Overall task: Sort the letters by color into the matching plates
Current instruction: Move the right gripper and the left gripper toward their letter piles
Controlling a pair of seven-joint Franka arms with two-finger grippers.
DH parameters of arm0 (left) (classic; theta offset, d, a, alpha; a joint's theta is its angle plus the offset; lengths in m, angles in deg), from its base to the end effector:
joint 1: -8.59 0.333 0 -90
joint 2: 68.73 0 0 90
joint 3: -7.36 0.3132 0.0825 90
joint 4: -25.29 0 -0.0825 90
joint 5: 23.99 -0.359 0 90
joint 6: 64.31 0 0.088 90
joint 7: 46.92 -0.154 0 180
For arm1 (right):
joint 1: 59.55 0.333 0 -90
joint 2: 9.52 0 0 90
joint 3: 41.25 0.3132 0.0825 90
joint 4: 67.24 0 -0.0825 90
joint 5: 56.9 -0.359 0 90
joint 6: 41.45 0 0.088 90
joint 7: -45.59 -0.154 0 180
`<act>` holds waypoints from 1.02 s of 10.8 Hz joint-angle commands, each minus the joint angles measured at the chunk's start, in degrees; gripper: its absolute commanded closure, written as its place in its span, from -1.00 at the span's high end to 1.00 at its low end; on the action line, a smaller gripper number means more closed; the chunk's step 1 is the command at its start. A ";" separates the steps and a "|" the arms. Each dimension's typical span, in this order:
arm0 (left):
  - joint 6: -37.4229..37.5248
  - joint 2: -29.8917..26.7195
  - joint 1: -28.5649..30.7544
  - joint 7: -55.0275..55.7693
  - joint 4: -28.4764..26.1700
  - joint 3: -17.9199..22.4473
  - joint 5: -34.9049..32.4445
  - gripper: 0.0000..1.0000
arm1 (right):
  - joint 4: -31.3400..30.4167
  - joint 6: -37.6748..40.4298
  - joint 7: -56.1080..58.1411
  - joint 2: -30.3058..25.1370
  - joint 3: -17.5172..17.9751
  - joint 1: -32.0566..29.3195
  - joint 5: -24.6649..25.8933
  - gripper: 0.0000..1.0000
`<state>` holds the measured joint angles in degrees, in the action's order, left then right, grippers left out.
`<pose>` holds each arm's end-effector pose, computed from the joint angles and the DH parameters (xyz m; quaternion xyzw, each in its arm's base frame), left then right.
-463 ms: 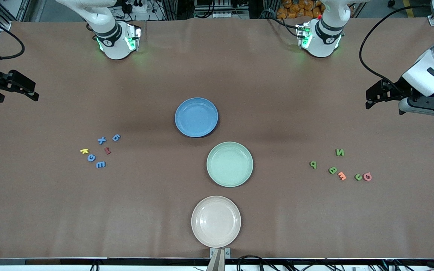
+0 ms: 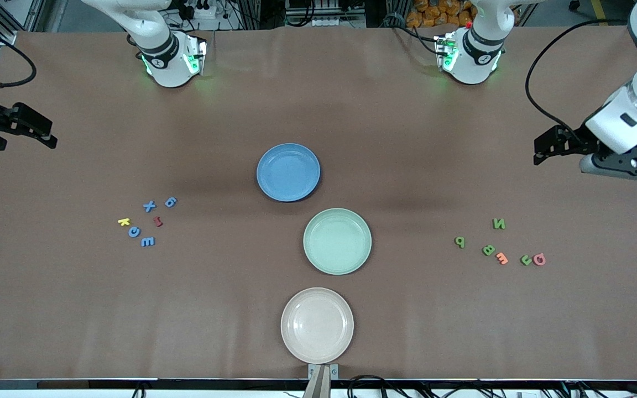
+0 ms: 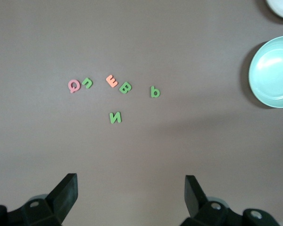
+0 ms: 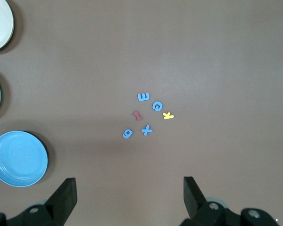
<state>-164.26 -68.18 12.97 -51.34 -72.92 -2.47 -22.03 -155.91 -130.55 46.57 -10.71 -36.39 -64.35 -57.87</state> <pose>0.5412 -0.0560 0.5203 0.9963 -0.0832 0.0103 0.0178 0.5233 0.0036 0.5946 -0.9998 -0.0093 -0.0142 0.0075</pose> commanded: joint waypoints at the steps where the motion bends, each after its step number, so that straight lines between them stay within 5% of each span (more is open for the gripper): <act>1: 0.46 6.19 -0.24 1.32 1.26 1.92 0.85 1.00 | -0.80 -0.20 -0.01 -0.83 0.07 -0.03 0.27 1.00; 4: -0.41 12.25 -0.68 14.67 4.34 1.48 -3.79 1.00 | -0.98 -0.11 -0.28 -0.21 0.07 0.06 0.27 1.00; 7: -7.51 17.01 -1.12 14.79 3.55 1.31 -4.60 1.00 | -0.80 0.07 0.07 1.27 0.07 0.06 0.18 1.00; 11: -27.35 18.34 -3.75 14.97 -8.55 0.96 -4.60 1.00 | -0.71 0.33 0.16 2.42 0.07 0.67 0.27 1.00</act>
<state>-181.95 -49.15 10.82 -37.89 -74.53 -1.29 -25.09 -156.81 -130.50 46.57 -9.00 -36.35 -63.84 -57.89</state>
